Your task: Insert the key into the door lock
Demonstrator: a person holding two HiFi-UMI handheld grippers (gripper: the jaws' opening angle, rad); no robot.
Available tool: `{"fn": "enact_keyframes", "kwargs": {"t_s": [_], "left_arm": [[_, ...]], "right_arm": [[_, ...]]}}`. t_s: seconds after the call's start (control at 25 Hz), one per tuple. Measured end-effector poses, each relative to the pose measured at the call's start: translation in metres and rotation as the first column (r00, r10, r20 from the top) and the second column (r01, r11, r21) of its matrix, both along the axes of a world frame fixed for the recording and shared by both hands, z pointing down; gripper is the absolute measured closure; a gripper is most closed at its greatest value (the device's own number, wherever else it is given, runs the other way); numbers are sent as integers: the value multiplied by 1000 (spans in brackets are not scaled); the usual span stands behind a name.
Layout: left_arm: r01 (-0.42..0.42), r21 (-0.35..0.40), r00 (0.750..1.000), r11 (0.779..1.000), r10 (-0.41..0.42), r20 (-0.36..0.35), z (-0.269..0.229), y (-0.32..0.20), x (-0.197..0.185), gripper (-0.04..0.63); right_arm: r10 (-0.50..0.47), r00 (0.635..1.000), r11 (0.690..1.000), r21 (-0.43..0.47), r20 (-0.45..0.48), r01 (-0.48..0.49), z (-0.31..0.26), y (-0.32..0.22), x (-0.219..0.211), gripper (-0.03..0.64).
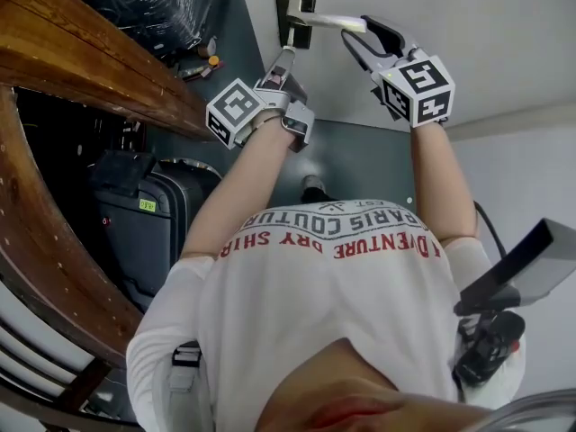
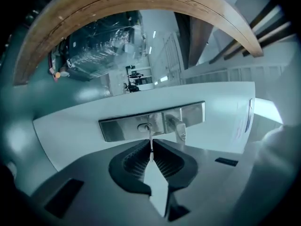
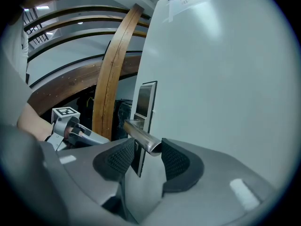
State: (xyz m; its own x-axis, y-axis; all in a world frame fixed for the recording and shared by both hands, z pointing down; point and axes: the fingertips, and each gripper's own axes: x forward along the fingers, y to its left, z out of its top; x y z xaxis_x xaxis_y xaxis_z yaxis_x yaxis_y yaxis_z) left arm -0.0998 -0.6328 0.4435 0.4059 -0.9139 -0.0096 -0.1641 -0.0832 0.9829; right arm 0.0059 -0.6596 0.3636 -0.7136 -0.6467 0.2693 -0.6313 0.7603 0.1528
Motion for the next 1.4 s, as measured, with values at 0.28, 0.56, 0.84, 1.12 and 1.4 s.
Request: {"fn": "enact_keyframes", "kwargs": {"t_s": [0.28, 0.56, 0.84, 1.12, 1.4], "left_arm": [[32, -11, 994, 999, -33, -109, 6, -14, 7, 572], [38, -18, 990, 999, -40, -134, 6, -19, 8, 572], [51, -29, 985, 998, -55, -165, 7, -26, 7, 572], [64, -24, 981, 998, -68, -182, 5, -42, 5, 572], [81, -3, 977, 997, -80, -197, 4, -44, 5, 572]], "right_arm": [[-7, 1000, 1000, 2, 3, 7, -2, 0, 1, 445], [-9, 1000, 1000, 4, 3, 9, -2, 3, 1, 445], [-17, 1000, 1000, 6, 0, 17, -3, 6, -1, 446], [-38, 999, 999, 12, -4, 38, -4, 10, -1, 451], [-40, 999, 999, 10, -8, 40, -5, 9, -1, 453]]}}
